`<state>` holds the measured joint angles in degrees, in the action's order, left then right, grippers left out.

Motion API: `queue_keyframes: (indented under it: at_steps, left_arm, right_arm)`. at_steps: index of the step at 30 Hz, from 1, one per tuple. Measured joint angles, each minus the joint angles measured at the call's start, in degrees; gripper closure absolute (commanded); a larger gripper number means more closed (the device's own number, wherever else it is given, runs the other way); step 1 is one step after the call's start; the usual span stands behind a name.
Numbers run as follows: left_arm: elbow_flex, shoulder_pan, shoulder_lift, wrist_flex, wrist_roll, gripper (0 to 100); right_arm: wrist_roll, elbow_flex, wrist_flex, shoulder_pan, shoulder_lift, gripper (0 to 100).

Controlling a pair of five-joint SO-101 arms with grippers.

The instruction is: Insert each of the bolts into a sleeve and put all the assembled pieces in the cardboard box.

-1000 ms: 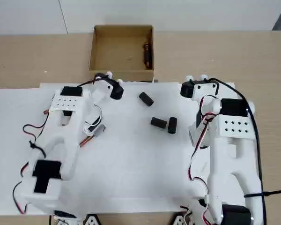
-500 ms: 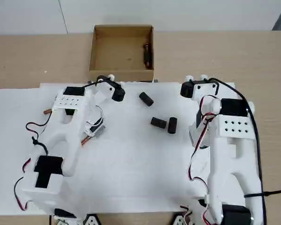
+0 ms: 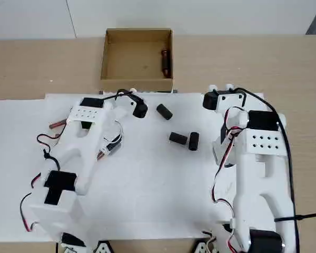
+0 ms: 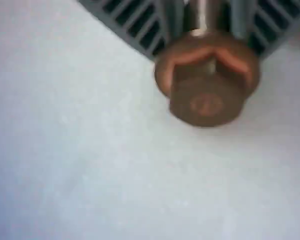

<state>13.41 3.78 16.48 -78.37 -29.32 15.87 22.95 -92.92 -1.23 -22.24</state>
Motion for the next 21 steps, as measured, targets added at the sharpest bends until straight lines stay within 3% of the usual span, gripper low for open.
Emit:
queue_keyframes:
  at_steps: [10,16,21]
  left_arm:
    - [-3.3,-0.1,-15.0,-6.5,4.5,99]
    - [-3.3,-0.1,-28.0,-10.0,14.9,99]
    - [-3.3,4.5,-40.4,-13.4,15.3,99]
  right_arm:
    - [0.0,-2.5,-3.6,4.6,-14.2,99.1]
    - [0.0,-2.5,-4.1,4.6,-25.5,99.5]
    - [-1.2,-2.5,-4.2,4.7,-32.2,99.5]
